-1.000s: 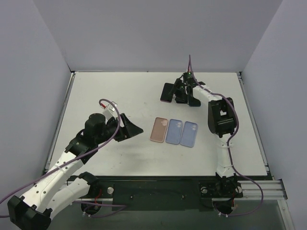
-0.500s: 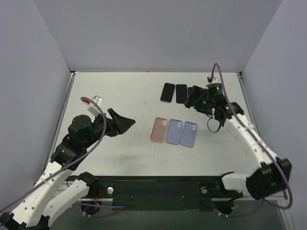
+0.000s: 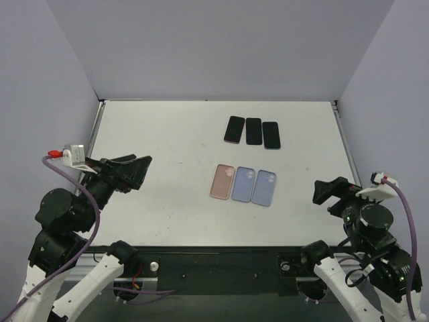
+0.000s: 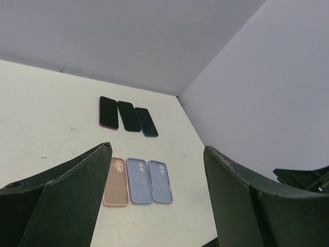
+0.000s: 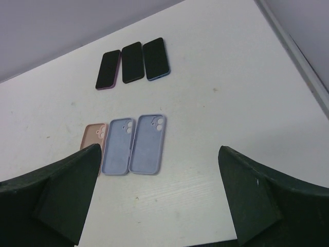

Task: Take the phone out of the phone case
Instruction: Reset both arms

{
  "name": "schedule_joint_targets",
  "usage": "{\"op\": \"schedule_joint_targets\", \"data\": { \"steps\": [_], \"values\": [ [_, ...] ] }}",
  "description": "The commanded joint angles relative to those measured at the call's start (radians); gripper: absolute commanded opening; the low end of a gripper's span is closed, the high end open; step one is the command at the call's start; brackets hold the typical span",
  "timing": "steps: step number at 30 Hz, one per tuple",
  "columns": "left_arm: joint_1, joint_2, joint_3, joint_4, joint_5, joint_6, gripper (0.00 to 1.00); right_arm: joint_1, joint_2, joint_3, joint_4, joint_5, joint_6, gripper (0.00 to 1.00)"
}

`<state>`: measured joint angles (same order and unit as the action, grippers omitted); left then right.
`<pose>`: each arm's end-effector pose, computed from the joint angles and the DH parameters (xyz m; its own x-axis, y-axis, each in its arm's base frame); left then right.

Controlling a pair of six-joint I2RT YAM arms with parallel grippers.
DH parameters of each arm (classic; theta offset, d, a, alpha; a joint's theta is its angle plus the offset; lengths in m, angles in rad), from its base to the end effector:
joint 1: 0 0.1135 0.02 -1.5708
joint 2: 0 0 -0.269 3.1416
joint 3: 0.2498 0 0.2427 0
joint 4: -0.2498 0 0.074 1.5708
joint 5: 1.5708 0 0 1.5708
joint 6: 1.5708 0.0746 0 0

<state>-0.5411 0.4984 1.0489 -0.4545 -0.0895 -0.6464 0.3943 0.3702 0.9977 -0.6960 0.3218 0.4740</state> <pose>0.0895 -0.0460 0.4305 -0.1975 -0.5812 -0.7894 0.3981 0.6883 -0.6064 0.0726 0.0046 0.3876 -0.0896 0.4317 -0.8975 -0.0362 0.8992 0.4361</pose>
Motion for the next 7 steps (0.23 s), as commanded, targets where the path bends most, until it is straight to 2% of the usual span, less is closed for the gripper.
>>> {"op": "schedule_joint_targets", "data": {
  "steps": [1,7],
  "values": [
    [0.003,-0.034,0.048,-0.010,-0.114,0.086,0.82,0.008,-0.042,0.021,-0.115,0.091,0.012,0.91],
    [0.003,-0.043,0.063,-0.027,-0.136,0.093,0.82,0.006,-0.128,-0.013,-0.062,0.102,0.008,0.91]
  ]
}}
